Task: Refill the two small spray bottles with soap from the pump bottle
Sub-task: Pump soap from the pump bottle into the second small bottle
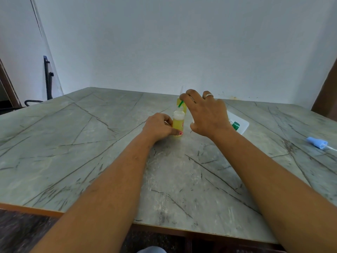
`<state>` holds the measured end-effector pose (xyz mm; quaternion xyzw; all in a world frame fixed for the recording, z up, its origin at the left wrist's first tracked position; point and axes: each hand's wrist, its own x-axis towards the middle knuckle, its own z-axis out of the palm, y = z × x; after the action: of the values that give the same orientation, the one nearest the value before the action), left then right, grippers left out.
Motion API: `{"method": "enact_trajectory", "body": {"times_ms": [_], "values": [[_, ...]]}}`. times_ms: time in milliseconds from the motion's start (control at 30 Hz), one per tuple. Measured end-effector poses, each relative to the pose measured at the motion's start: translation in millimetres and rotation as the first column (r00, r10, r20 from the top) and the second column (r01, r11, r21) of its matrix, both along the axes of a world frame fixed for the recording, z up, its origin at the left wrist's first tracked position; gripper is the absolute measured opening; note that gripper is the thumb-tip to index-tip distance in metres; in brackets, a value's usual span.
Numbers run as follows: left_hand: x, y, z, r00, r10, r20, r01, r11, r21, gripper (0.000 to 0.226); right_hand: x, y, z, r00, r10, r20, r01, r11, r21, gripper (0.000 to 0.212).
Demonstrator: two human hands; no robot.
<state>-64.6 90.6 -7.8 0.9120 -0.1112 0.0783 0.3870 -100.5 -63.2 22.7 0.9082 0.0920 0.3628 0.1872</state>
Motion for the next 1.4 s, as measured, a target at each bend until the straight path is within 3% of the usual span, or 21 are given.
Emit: {"method": "enact_trajectory", "body": {"times_ms": [1400], "values": [[7.2, 2.5, -4.1, 1.000, -0.017, 0.019, 0.016, 1.000, 0.015, 0.039, -2.4, 3.9, 1.9, 0.998, -0.063, 0.025, 0.063, 0.998, 0.001, 0.071]]}}
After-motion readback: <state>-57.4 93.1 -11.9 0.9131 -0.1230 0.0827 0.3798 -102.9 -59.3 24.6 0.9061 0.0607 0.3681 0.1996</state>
